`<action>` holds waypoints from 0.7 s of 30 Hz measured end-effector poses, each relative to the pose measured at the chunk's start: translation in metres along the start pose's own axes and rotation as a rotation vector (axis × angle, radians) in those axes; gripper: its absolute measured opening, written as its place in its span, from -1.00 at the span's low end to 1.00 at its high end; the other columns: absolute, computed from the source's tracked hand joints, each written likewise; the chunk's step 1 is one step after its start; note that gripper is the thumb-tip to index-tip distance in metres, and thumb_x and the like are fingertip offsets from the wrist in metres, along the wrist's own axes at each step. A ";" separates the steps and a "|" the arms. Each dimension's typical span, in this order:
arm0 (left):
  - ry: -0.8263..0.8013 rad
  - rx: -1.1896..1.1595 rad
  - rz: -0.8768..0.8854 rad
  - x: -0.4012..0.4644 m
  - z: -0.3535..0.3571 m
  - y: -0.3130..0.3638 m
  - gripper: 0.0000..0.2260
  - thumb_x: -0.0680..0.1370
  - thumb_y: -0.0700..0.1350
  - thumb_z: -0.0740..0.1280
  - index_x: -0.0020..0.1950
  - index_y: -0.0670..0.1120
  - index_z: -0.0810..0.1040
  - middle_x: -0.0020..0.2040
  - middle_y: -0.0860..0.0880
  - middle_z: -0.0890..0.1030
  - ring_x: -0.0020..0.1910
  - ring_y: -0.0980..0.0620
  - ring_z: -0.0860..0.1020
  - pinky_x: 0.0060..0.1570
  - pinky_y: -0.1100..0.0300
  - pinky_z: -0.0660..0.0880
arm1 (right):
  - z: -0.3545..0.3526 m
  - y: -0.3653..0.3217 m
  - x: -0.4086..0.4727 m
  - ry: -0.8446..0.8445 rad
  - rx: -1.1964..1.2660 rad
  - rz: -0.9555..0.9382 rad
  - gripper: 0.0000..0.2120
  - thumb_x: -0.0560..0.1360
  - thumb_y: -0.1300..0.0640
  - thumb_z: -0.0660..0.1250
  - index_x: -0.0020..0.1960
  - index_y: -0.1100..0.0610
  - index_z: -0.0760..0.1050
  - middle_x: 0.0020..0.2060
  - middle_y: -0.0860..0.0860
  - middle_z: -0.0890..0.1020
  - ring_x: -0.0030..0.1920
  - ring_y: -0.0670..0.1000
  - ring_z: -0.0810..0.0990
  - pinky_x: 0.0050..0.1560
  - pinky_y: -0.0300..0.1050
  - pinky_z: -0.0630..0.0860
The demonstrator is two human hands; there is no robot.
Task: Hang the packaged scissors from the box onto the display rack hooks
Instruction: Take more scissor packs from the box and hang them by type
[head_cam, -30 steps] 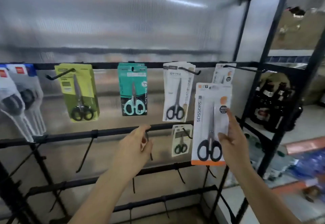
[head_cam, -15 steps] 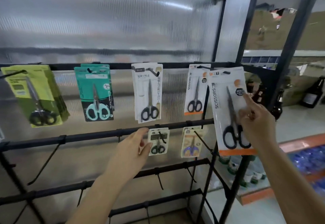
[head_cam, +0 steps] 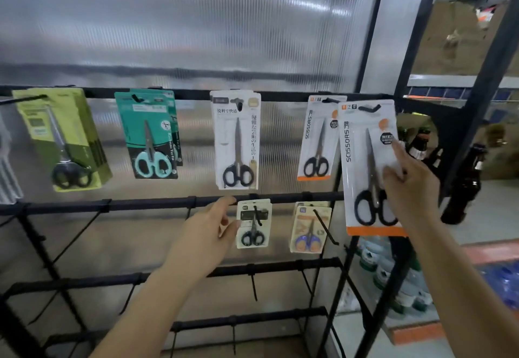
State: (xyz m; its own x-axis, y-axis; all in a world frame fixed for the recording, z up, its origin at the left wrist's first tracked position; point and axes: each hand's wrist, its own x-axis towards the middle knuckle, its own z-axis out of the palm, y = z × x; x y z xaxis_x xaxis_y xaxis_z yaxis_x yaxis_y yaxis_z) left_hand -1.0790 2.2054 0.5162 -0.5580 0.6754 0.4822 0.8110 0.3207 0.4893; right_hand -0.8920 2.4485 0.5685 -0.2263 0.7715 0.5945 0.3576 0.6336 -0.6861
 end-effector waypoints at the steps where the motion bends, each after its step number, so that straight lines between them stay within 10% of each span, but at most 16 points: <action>1: 0.013 0.010 0.009 0.002 -0.001 0.002 -0.66 0.56 -0.04 0.30 0.33 0.02 0.40 -0.13 0.11 0.47 -0.13 0.07 0.51 -0.07 0.14 0.50 | 0.006 -0.002 0.009 -0.019 -0.011 -0.003 -0.50 0.54 0.25 0.17 0.44 -0.04 0.27 -0.09 0.11 0.52 -0.31 -0.04 0.40 -0.34 -0.26 0.32; 8: -0.014 0.087 0.005 0.006 -0.008 0.000 -0.69 0.58 0.02 0.25 0.32 0.03 0.41 -0.08 0.08 0.50 -0.10 0.09 0.48 -0.05 0.16 0.50 | 0.047 -0.014 0.052 -0.292 -0.238 0.018 -0.45 0.51 0.26 0.22 0.47 0.06 0.23 0.22 0.22 0.46 0.14 0.20 0.47 0.03 -0.07 0.38; 13: -0.073 0.077 -0.112 -0.020 -0.006 -0.042 -0.69 0.58 -0.02 0.26 0.33 0.02 0.44 -0.10 0.09 0.46 -0.16 0.14 0.43 -0.13 0.29 0.39 | 0.074 -0.015 -0.009 -0.265 -0.013 -0.046 -0.63 0.52 0.26 0.24 0.31 0.09 0.44 0.12 0.05 0.51 0.06 0.01 0.49 0.00 -0.22 0.32; 21: -0.313 0.065 -0.441 -0.108 0.009 -0.127 -0.75 0.57 -0.06 0.28 0.24 -0.05 0.51 -0.05 -0.01 0.54 0.00 -0.05 0.56 0.02 0.15 0.48 | 0.145 -0.036 -0.168 -1.083 0.259 0.029 -0.75 0.53 0.24 0.30 0.15 0.00 0.53 -0.08 -0.14 0.58 -0.06 -0.20 0.53 -0.11 -0.52 0.40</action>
State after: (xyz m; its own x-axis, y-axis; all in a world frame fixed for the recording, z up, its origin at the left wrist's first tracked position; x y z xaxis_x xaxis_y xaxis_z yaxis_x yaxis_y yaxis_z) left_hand -1.1197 2.0976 0.3954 -0.7769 0.6296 -0.0028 0.5264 0.6520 0.5458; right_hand -0.9986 2.3040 0.4323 -0.9370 0.3488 -0.0161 0.2042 0.5099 -0.8356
